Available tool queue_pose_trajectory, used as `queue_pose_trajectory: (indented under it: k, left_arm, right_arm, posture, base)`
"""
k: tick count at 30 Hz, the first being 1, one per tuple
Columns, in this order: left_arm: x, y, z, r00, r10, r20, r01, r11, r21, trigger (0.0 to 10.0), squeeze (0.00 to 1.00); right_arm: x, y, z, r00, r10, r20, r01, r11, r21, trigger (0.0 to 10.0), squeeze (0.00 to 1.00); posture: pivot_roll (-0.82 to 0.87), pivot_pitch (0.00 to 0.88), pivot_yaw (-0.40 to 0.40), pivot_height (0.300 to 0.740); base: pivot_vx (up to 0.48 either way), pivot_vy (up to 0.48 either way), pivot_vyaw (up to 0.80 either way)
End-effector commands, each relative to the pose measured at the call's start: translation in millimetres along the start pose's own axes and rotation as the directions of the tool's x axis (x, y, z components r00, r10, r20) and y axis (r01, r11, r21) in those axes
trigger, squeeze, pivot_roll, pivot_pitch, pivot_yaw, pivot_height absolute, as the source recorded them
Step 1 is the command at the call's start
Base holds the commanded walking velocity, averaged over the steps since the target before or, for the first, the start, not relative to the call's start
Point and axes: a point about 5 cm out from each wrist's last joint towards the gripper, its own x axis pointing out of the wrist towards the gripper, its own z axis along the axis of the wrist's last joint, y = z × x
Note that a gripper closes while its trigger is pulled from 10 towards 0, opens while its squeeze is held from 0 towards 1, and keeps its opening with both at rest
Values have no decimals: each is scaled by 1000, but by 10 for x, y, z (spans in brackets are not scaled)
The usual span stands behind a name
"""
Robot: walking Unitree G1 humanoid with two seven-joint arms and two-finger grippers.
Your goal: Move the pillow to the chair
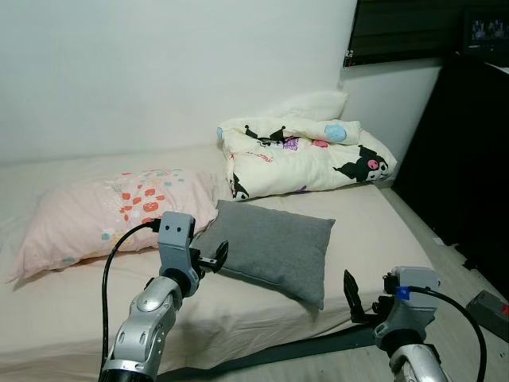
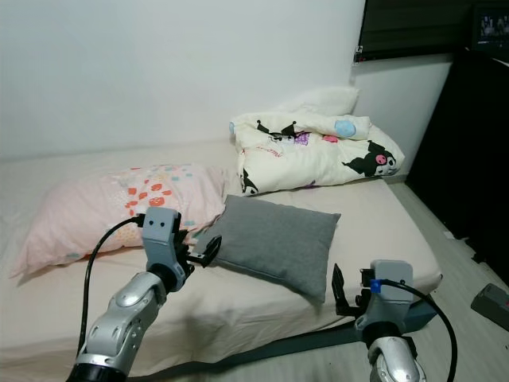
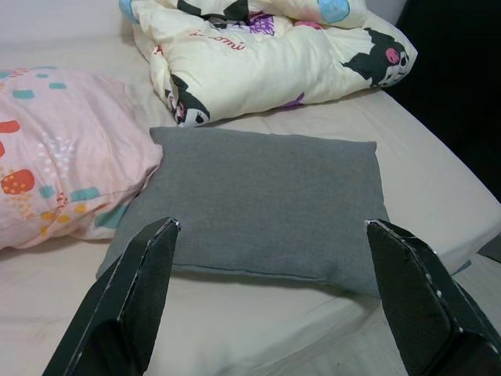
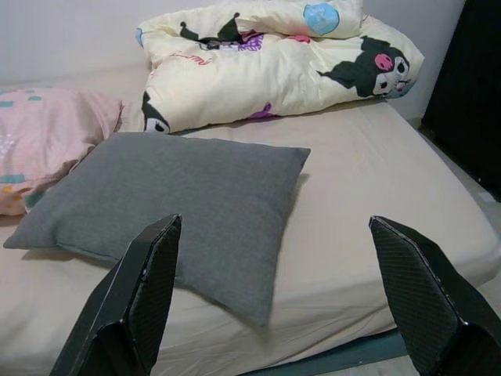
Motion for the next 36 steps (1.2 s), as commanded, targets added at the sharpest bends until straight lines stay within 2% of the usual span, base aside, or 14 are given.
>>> queue_pose_trajectory:
  k: [1,36]
  left_arm:
    - [-12,40,-19,1000,14,-6,-14,1000,10,10000,0]
    - [-3,23,-15,1000,5,-8,-5,1000,7,10000,0]
  right_arm:
    - [-9,18,-33,1000,3,-6,-3,1000,6,10000,0]
    - [-5,11,-4,1000,2,-1,-2,1000,9,10000,0]
  posture:
    - [-76,0,33,740]
    - [-104,1,44,740]
  base:
    - [0,0,0]
    - [0,0,0]
